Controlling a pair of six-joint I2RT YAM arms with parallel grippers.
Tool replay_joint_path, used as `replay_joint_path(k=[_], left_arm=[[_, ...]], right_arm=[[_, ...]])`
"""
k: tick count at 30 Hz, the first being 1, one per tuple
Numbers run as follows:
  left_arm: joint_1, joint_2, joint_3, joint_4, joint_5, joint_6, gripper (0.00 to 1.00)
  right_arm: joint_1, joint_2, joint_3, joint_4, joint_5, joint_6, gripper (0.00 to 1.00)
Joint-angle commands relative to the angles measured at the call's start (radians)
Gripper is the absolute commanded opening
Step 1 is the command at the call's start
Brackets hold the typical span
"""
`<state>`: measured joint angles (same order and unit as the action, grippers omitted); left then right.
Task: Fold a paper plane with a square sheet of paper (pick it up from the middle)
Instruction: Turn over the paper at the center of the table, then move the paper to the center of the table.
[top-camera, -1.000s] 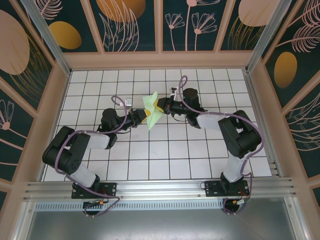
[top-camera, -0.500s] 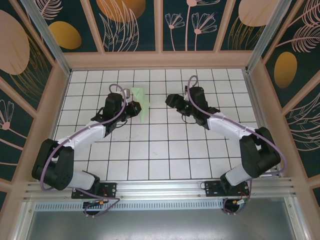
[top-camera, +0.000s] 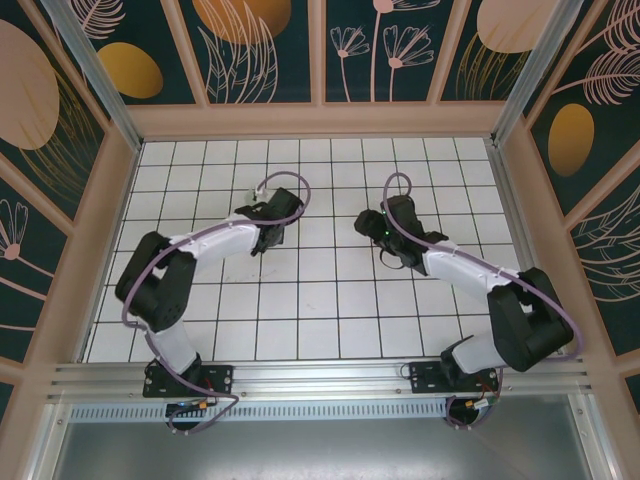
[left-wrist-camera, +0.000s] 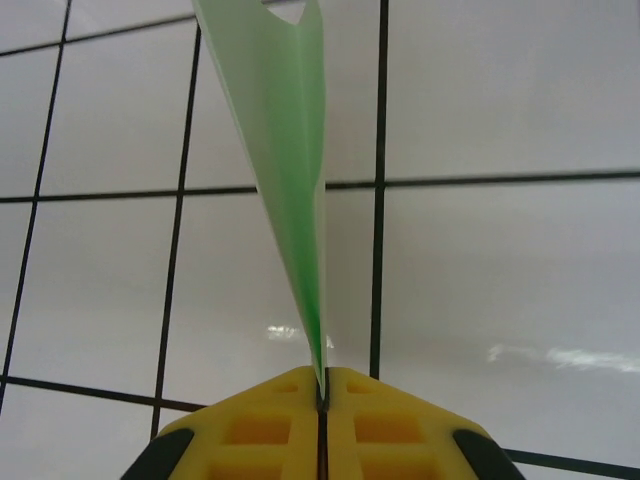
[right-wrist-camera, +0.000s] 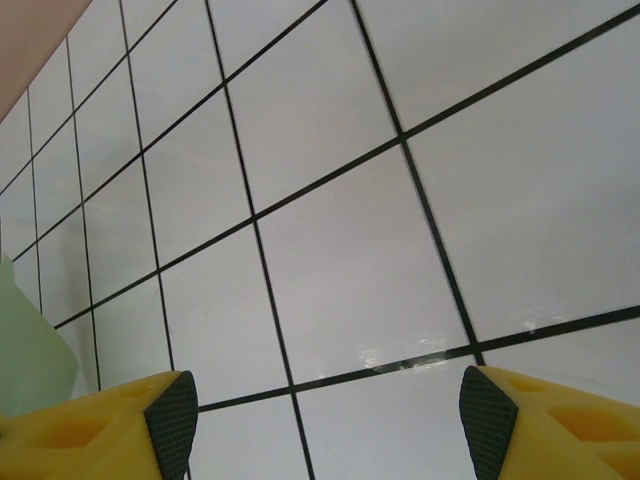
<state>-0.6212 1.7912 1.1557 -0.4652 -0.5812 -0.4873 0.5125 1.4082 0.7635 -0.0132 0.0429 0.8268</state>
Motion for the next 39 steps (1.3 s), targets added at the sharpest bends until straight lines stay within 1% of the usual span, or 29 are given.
replay_joint_path(k=[1, 4, 6, 9, 11, 12, 15, 18, 19, 21, 23, 25, 27, 30, 33, 37, 39], left_arm=[[-0.023, 0.051, 0.050, -0.042, -0.030, 0.014, 0.11], [-0.025, 0.078, 0.043, 0.029, 0.093, 0.001, 0.17], [-0.026, 0.089, 0.032, 0.088, 0.193, -0.008, 0.29], [-0.023, 0.091, 0.024, 0.147, 0.310, -0.020, 0.42], [-0.012, 0.080, 0.018, 0.172, 0.363, -0.024, 0.46], [-0.003, 0.068, 0.011, 0.185, 0.391, -0.029, 0.47], [0.050, 0.001, -0.033, 0.245, 0.508, -0.051, 0.55], [0.114, -0.112, -0.095, 0.323, 0.625, -0.093, 0.63], [0.134, -0.151, -0.121, 0.347, 0.649, -0.111, 0.67], [0.167, -0.219, -0.162, 0.376, 0.658, -0.139, 0.76], [0.196, -0.278, -0.212, 0.391, 0.627, -0.165, 0.83], [0.231, -0.325, -0.259, 0.397, 0.588, -0.193, 0.87], [0.270, -0.367, -0.304, 0.404, 0.559, -0.221, 0.90], [0.338, -0.425, -0.376, 0.428, 0.550, -0.269, 0.93], [0.386, -0.467, -0.427, 0.443, 0.548, -0.297, 0.94], [0.417, -0.493, -0.462, 0.447, 0.553, -0.306, 0.96], [0.423, -0.492, -0.469, 0.448, 0.561, -0.307, 0.96]], right_arm=[[-0.008, -0.042, -0.029, -0.017, 0.055, 0.046, 0.72], [-0.007, -0.041, -0.039, -0.021, 0.052, 0.061, 0.72], [-0.007, -0.039, -0.045, -0.019, 0.042, 0.066, 0.72], [-0.008, -0.034, -0.050, -0.007, 0.022, 0.067, 0.72], [-0.003, -0.032, -0.050, 0.003, 0.007, 0.063, 0.72], [0.000, -0.029, -0.046, 0.007, 0.003, 0.061, 0.72], [0.028, -0.016, -0.024, 0.016, -0.004, 0.044, 0.71], [0.097, 0.018, 0.017, 0.028, 0.016, 0.031, 0.68], [0.125, 0.037, 0.036, 0.042, 0.013, 0.027, 0.65], [0.185, 0.096, 0.085, 0.059, 0.005, 0.023, 0.57], [0.246, 0.173, 0.153, 0.070, -0.016, 0.017, 0.47], [0.306, 0.271, 0.242, 0.078, -0.037, 0.009, 0.37], [0.348, 0.363, 0.337, 0.066, -0.072, -0.008, 0.28], [0.384, 0.483, 0.451, 0.064, -0.112, -0.014, 0.22], [0.390, 0.582, 0.540, 0.079, -0.189, -0.011, 0.20], [0.389, 0.692, 0.645, 0.064, -0.282, -0.013, 0.17], [0.387, 0.725, 0.672, 0.054, -0.300, -0.015, 0.16]])
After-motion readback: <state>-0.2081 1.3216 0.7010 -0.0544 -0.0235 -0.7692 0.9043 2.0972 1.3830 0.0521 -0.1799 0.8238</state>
